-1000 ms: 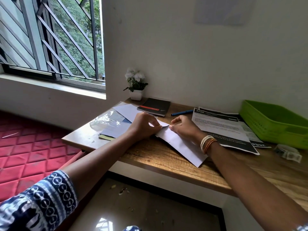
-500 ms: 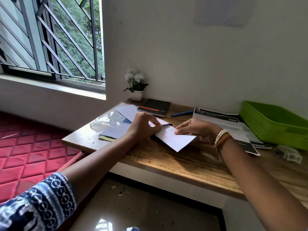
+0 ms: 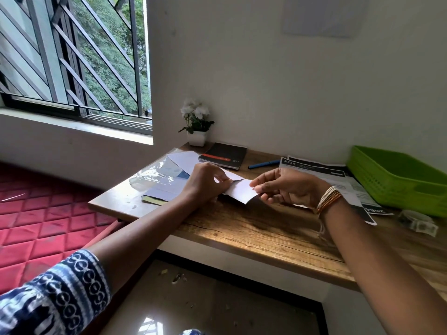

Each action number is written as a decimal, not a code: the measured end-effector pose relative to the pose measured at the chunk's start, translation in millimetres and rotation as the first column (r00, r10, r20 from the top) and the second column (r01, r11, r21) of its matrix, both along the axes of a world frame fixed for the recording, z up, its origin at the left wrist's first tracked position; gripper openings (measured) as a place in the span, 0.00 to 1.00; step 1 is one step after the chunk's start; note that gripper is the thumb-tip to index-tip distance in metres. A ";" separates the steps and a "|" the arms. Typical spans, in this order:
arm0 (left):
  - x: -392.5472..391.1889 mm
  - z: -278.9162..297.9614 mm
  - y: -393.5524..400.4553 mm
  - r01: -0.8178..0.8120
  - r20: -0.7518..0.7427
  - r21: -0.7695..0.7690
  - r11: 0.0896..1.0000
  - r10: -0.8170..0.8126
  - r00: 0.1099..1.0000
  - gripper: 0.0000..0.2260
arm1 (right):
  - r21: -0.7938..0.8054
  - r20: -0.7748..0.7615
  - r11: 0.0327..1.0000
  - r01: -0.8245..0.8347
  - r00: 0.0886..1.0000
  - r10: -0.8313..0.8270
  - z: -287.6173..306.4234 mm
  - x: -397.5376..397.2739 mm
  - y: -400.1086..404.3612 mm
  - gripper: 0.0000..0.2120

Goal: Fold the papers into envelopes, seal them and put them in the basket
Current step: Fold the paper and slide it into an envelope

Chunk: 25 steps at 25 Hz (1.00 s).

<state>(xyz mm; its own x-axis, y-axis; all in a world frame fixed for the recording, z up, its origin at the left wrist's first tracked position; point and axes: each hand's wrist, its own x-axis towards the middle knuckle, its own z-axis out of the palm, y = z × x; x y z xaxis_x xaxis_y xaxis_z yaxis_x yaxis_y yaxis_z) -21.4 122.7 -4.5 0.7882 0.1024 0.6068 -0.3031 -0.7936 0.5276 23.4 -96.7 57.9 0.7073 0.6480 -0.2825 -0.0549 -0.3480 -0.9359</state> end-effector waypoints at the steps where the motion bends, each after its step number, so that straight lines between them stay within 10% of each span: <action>1: 0.2 -0.2 0.0 0.018 0.001 -0.002 1.000 -0.018 1.000 0.05 | 0.009 -0.002 1.000 0.018 1.000 -0.018 -3.1 0.8 2.2 0.09; 9: 3.2 -1.8 0.3 0.076 -0.009 0.013 0.997 -0.076 0.997 0.05 | 0.147 0.007 0.985 0.085 0.996 -0.087 -25.3 0.1 20.3 0.12; 13: 3.0 -2.4 1.5 0.067 -0.012 -0.012 0.998 -0.068 0.998 0.06 | 0.092 0.252 0.995 0.045 0.965 -0.067 -26.7 -2.2 22.0 0.14; 20: -3.0 -0.1 -4.5 0.175 0.037 -0.006 0.985 -0.175 0.984 0.06 | -0.018 0.783 0.966 0.259 0.604 -0.147 -41.0 -0.6 33.5 0.09; 25: -3.9 -2.6 -5.9 0.199 0.075 0.037 0.979 -0.201 0.977 0.05 | -0.110 0.858 0.946 0.306 0.509 -0.065 -49.2 5.0 39.1 0.12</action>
